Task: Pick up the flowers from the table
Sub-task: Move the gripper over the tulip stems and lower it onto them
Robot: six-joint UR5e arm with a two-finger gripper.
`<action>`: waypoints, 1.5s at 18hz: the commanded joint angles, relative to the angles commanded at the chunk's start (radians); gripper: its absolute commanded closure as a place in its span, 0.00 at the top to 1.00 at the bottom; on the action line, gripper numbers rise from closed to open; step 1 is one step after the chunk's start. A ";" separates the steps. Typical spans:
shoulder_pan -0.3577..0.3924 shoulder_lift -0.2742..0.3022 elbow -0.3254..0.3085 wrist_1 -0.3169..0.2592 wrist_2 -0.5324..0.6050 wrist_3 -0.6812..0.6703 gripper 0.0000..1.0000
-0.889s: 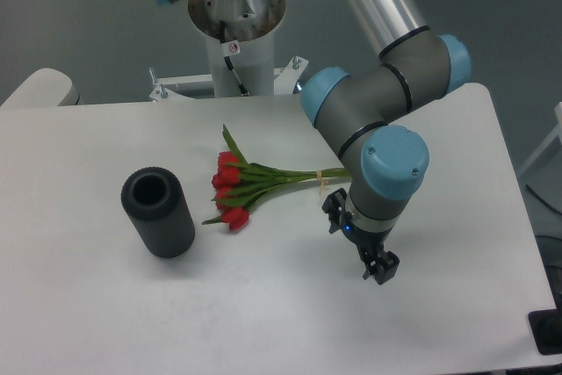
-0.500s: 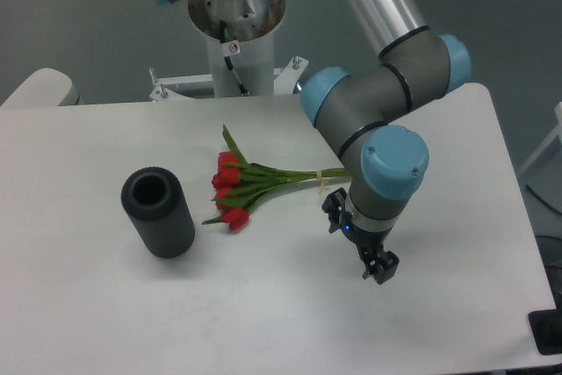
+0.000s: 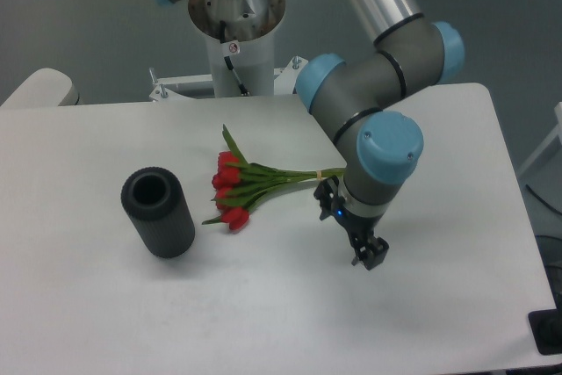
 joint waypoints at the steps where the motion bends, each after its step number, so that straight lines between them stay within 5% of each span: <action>1: -0.009 0.025 -0.044 0.006 0.002 0.003 1.00; 8: -0.034 0.078 -0.216 0.069 0.008 0.080 1.00; 15: -0.032 0.108 -0.312 0.084 0.014 0.155 1.00; 22: -0.028 0.109 -0.396 0.169 0.015 0.189 1.00; 27: -0.028 0.103 -0.404 0.169 0.015 0.189 1.00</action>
